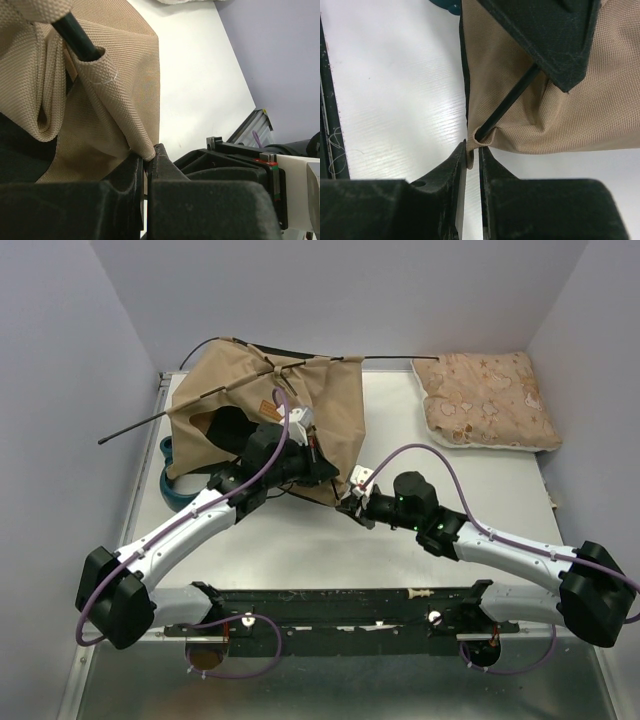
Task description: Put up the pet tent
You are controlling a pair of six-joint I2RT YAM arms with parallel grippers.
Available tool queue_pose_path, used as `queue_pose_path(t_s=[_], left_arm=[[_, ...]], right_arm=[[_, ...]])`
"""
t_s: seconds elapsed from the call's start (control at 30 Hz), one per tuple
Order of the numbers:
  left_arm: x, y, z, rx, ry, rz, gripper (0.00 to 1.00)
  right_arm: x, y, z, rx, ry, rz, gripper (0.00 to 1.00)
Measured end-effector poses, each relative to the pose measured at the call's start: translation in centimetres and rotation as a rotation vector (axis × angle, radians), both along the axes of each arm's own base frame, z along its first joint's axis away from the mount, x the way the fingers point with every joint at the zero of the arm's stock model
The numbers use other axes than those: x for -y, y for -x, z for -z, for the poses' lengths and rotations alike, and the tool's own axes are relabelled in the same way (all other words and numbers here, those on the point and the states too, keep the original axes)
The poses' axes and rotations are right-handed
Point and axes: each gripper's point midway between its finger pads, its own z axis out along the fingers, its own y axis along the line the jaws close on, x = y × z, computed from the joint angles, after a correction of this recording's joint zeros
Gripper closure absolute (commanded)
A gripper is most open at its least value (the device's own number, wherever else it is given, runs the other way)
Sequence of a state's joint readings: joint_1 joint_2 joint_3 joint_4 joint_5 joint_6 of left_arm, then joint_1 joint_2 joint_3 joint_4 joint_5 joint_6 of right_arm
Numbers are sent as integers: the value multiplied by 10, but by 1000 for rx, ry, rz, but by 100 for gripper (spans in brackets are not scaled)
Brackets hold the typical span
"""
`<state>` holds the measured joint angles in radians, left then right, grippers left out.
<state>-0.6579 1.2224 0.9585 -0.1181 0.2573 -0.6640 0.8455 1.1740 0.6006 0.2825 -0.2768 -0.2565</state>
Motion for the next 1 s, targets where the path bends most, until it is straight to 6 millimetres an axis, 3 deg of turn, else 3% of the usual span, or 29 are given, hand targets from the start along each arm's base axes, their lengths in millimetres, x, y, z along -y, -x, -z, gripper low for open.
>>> queue_pose_path(t_s=[0.33,0.7,1.0], left_arm=[[2,-1,6,-18,-5,-2,100],[2,0,8,-32,-4,-5,100],[2,3,14,-21,-2,-18,100]], right_arm=[[-3,6,3,-92,-35,8,69],[-6,10,3,-173,-71,24,82],[-9,5,8,-319,-76,90,82]])
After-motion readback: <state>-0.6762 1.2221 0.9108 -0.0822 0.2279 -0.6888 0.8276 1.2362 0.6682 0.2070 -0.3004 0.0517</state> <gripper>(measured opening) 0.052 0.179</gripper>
